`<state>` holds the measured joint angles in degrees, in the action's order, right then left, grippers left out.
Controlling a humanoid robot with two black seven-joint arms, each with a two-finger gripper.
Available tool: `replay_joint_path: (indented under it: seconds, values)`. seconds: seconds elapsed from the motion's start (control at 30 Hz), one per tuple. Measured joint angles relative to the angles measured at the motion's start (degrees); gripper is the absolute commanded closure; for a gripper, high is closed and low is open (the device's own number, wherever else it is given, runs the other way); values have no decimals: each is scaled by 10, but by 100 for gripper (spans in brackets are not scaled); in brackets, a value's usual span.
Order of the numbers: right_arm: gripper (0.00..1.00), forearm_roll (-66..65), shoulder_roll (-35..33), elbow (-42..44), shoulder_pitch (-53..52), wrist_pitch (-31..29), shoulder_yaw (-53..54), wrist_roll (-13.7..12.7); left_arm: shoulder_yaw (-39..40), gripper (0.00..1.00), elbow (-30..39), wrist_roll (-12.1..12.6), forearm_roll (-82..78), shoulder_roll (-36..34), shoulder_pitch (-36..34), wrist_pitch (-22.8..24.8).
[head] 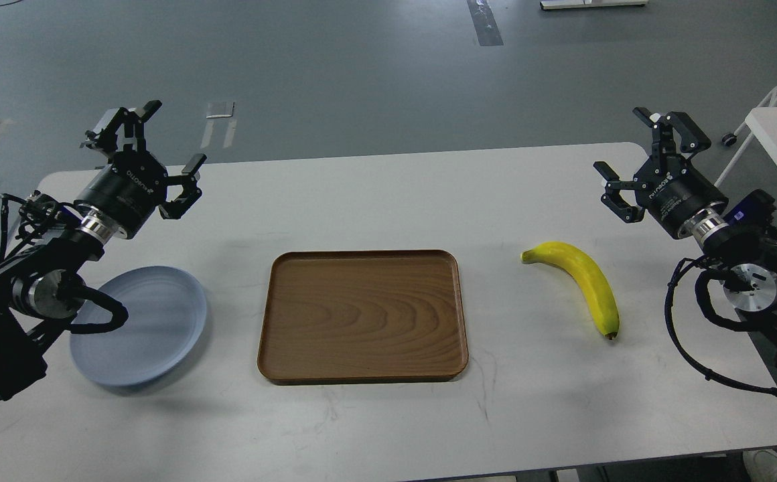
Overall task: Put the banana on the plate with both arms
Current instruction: 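Lower the left gripper toward the rim of the light blue plate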
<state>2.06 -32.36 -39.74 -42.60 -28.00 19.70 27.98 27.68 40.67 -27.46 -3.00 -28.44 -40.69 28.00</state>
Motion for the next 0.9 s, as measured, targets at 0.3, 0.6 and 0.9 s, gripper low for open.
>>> replay_joint_path:
  seconds: [0.3,0.6,0.9]
  values:
    - [0,0,-3,-1,-1,0,-1,0,-3,0,-9,-1,-5,-7,-9,0]
    - [0,-1,-12,-5,-4,0,-1,0,-2,0,-29,-4,-41,-76,-47,0]
    - [0,-2,-20,-7,-4,0,0,0,0,0,188,-5,-415,-219,-55,0]
